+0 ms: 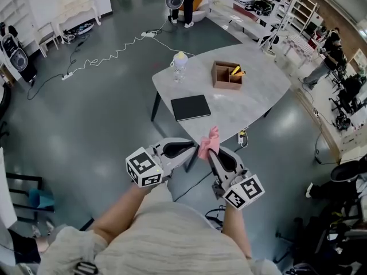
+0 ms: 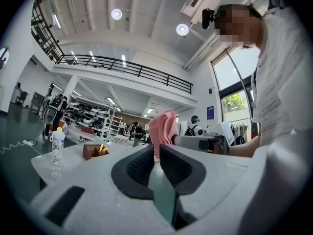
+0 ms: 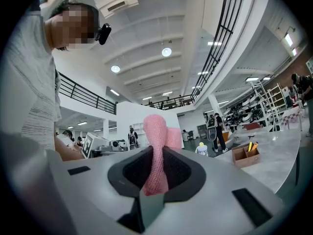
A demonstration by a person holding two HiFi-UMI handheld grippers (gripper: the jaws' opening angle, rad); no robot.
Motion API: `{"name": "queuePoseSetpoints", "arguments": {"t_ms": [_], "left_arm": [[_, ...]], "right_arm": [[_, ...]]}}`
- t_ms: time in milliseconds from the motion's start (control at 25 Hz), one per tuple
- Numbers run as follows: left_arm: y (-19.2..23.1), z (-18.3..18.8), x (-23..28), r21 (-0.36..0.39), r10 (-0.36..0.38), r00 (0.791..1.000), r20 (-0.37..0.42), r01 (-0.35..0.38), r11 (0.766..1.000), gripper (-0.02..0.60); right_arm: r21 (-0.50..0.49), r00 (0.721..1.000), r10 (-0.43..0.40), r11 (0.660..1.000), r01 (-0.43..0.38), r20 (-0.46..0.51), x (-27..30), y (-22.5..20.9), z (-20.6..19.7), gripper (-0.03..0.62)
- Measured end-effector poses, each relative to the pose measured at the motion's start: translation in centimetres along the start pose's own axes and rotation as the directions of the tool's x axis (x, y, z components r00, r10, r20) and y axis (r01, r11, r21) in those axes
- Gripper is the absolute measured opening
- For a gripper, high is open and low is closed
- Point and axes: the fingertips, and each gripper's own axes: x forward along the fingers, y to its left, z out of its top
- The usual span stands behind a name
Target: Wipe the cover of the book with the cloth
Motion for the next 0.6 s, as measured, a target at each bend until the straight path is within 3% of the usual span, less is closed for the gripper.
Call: {"name": "queuePoseSetpoints", "arguments": {"t_ms": [280,600], "left_arm": [[6.9,-0.4,2.1,-0.027,-0.005,1.0,0.014,0.006,1.0,0.046],[18.0,0.7,4.6,-0.047,0.01,1.0,0.015,-0.01,0.999,0.046]], "right_arm": [[-0.002,0.999,-0.005,1.0,0.005,-0.036,5.3,-4.5,-0.9,0.055],[0.008,0.995,-0.016,1.0,0.017,-0.103,14.5,-11.3,-1.9,0.055]]}}
